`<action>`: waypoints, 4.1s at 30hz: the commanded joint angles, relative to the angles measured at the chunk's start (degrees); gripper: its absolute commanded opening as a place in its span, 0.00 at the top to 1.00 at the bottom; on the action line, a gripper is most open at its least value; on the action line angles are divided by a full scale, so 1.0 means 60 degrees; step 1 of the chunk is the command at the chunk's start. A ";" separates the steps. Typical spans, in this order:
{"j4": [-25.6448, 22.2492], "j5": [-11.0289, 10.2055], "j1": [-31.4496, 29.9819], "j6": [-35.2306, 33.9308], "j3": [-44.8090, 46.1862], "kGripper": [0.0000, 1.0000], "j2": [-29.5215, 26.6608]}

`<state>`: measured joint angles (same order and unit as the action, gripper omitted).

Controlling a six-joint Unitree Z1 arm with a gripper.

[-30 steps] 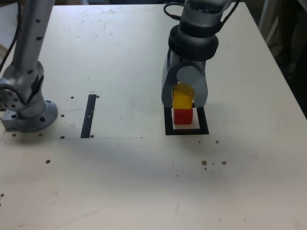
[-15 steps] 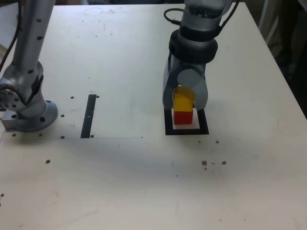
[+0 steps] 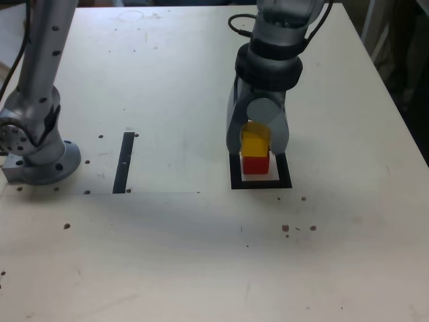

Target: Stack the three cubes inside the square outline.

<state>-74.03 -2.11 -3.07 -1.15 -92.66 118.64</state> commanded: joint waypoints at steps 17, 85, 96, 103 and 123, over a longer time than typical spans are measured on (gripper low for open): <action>0.0423 0.0022 0.0067 0.0146 0.0270 0.01 -0.0006; -0.3026 -0.0573 0.7599 0.5771 -0.9700 0.00 0.4646; -0.3197 -0.1157 0.7478 0.5802 -1.0817 0.00 0.5507; -0.3214 -0.1450 0.7336 0.5804 -1.1044 0.01 0.5629; -0.3239 -0.1389 0.7324 0.5905 -1.1647 0.27 0.6226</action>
<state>-92.70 -10.47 40.85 34.20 -160.98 155.52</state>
